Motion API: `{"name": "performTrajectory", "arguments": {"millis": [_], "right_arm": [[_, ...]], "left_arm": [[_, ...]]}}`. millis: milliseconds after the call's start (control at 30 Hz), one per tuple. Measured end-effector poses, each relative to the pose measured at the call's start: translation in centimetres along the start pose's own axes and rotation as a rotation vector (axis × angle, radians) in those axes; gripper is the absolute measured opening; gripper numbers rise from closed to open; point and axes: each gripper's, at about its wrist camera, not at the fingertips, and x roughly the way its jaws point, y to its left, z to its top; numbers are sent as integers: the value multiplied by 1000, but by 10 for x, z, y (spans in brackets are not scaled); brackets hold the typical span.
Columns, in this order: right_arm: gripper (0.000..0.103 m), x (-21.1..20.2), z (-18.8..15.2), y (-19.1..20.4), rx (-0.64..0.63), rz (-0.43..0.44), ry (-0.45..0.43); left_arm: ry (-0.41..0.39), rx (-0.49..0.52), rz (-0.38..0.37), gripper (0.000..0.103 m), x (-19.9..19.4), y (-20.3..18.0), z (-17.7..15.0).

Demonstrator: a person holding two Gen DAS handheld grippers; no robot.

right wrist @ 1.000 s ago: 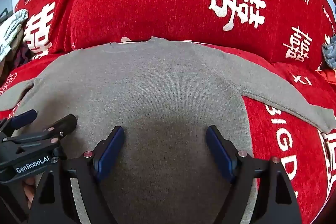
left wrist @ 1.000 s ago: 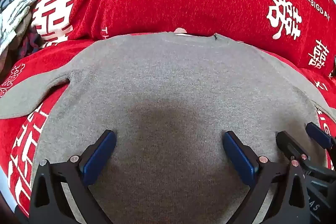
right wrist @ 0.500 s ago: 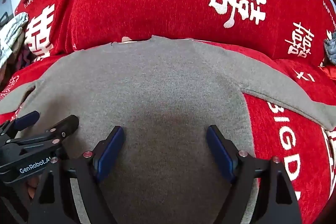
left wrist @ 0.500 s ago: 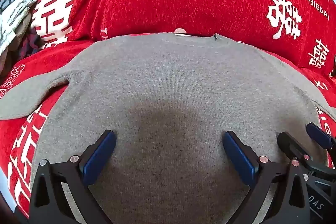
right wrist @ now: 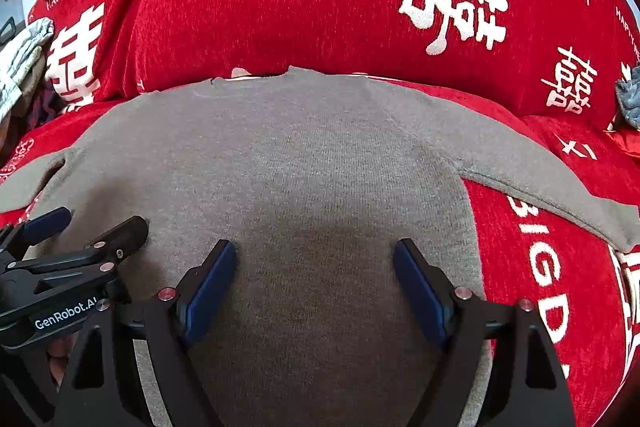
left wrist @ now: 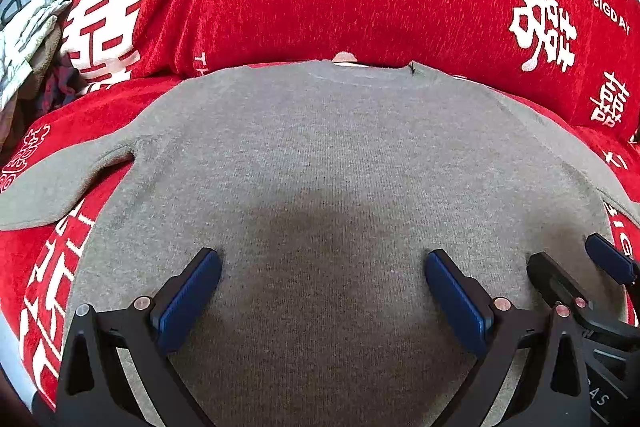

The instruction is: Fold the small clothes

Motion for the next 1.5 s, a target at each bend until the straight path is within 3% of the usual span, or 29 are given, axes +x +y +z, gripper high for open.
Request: {"name": "performTrajectory", "arguments": {"millis": [200,400,767,1300,1500], "right_arm": [[83,5,11,4,26,-30,80],[83,0,1,6,7,-28,22],[83,0,3,6,8,-38,14],[84,15,31,5,21,-34,266],[85,17,30,7,-9,-30,265]], "left_arm": [[29,-16,5,102,4,4,3],[-4,-11,-4,102,1,4,-3],[-6,-10,-1,102,0,4,-4],[170,3,1,102,11,1,16],[166,-9,8,102,10,1,17]]}}
